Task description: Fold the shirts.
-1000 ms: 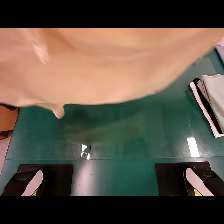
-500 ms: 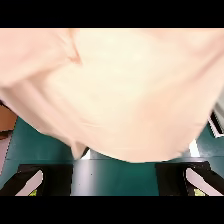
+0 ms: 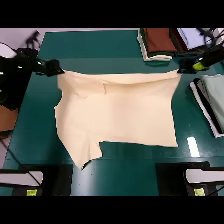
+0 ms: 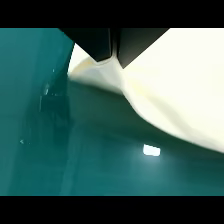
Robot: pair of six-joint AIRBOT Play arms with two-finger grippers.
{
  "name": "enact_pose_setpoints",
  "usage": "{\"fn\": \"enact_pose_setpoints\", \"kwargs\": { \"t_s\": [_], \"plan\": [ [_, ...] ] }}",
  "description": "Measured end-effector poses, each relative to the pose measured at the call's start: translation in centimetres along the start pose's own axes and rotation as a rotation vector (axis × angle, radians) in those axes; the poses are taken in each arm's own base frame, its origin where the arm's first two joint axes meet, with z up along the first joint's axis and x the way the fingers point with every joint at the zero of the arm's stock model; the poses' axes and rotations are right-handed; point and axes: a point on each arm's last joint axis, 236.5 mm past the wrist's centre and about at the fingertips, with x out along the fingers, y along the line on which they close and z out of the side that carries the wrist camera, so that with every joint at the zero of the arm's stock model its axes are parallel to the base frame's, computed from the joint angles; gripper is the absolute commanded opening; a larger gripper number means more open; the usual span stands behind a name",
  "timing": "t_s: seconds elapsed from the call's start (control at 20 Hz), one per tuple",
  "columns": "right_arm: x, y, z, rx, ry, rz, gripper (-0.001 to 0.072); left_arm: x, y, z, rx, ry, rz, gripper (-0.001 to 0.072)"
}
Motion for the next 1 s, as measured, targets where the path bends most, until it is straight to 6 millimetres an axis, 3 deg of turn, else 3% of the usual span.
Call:
{"fn": "enact_pose_setpoints", "kwargs": {
  "t_s": [0.05,0.15,0.3,0.45,0.65,0.7,0.75,0.8,0.85,0.9,1.0],
  "plan": [
    [1.5,-0.5,0.4,0.012,0.005,-0.004,0.0019,1.6,0.9,0.0,-0.012,0.006,0.008,0.0022],
    [3.2,-1.0,1.4,0.02,-0.003,-0.006,0.0019,2.8,1.9,0.9,-0.019,-0.013,0.016,0.0023],
    [3.4,-1.0,2.8,0.003,-0.026,-0.009,0.0019,2.8,2.7,1.0,-0.018,0.012,0.016,0.0022],
    [3.0,-0.8,1.6,-0.018,0.009,-0.009,0.0019,2.6,4.1,-2.1,0.009,0.154,0.057,0.0022],
    [3.9,-0.6,-2.7,-0.013,0.094,-0.003,0.0021,2.8,6.3,-7.2,-0.015,0.33,0.112,0.0025],
    [4.4,-0.5,-3.8,-0.009,0.112,-0.003,0.0021,3.0,6.6,-8.4,-0.029,0.364,0.114,0.0133],
    [4.8,-0.5,-4.8,-0.007,0.131,-0.004,0.0025,3.2,6.9,-9.5,-0.045,0.393,0.117,0.042],
    [5.3,-0.5,-5.6,-0.002,0.14,-0.003,0.0119,3.3,7.1,-10.5,-0.059,0.417,0.12,0.0472],
    [5.7,-0.5,-6.3,0.004,0.151,-0.002,0.0444,3.4,7.3,-11.3,-0.077,0.439,0.122,0.0472],
    [6.1,-0.5,-6.8,0.016,0.155,0.002,0.0554,3.5,7.4,-12.0,-0.085,0.456,0.124,0.0472],
    [6.3,0.3,-7.0,0.055,0.147,0.03,0.0552,3.2,7.6,-12.9,-0.105,0.482,0.136,0.0471]
  ]
}}
